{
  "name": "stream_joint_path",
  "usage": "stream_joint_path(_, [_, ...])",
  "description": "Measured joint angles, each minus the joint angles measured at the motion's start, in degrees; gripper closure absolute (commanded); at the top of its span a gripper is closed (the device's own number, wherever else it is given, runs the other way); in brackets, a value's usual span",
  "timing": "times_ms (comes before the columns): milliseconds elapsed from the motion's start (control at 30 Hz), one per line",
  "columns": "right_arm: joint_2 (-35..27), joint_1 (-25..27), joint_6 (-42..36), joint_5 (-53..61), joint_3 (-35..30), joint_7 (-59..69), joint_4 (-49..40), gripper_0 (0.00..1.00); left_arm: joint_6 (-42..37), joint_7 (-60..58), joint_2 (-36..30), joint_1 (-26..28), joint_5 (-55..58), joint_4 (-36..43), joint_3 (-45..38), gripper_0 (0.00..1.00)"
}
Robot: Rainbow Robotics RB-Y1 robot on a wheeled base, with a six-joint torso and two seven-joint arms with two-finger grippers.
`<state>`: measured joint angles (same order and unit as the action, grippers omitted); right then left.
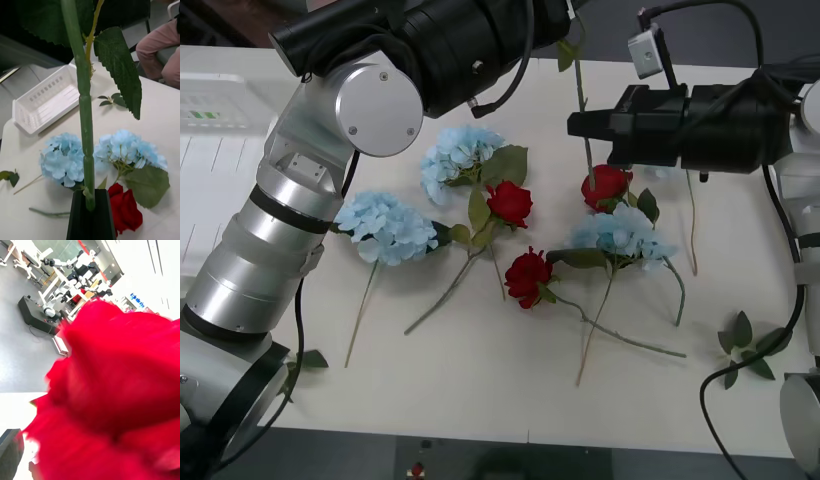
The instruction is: Put the red flowers into the right box and the blue flowers into the left box
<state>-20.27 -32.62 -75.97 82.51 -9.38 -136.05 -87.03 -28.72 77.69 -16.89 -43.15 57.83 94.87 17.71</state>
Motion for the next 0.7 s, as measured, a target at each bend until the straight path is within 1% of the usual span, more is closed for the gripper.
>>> stream_joint_path(100, [-1.45,0.02,-3.17,0.0,-1.91,0.5,0.0,1.0,0.0,0.0,0.0,0.0,0.0,0.0,0.0,0.0])
stream_joint_path(233, [-3.25,0.62,-6.76,-0.01,-6.82,1.53,0.0,1.0,-0.01,0.0,-0.66,0.7,0.02,-0.31,0.01,0.0])
stream_joint_path(300, [-4.48,1.51,-8.12,-0.01,-9.15,2.26,0.0,1.0,-0.31,0.0,-2.53,1.56,0.78,0.03,0.11,0.0])
stream_joint_path(400, [-7.51,3.41,-10.65,-0.51,-12.22,4.37,0.0,1.0,-6.1,0.0,-8.23,4.0,5.56,3.76,0.42,0.0])
stream_joint_path(500, [-11.41,5.03,-13.16,-3.23,-14.64,8.0,-0.01,1.0,-12.8,0.0,-15.5,8.65,10.49,11.11,0.24,0.0])
stream_joint_path(567, [-14.18,5.89,-14.77,-5.45,-16.08,9.72,-0.01,1.0,-16.96,0.0,-20.03,13.19,14.05,16.43,-0.98,0.0])
stream_joint_path(700, [-18.35,6.91,-18.21,-11.27,-18.98,12.98,-0.02,1.0,-24.41,0.0,-25.22,22.8,17.08,25.0,-5.7,0.0])
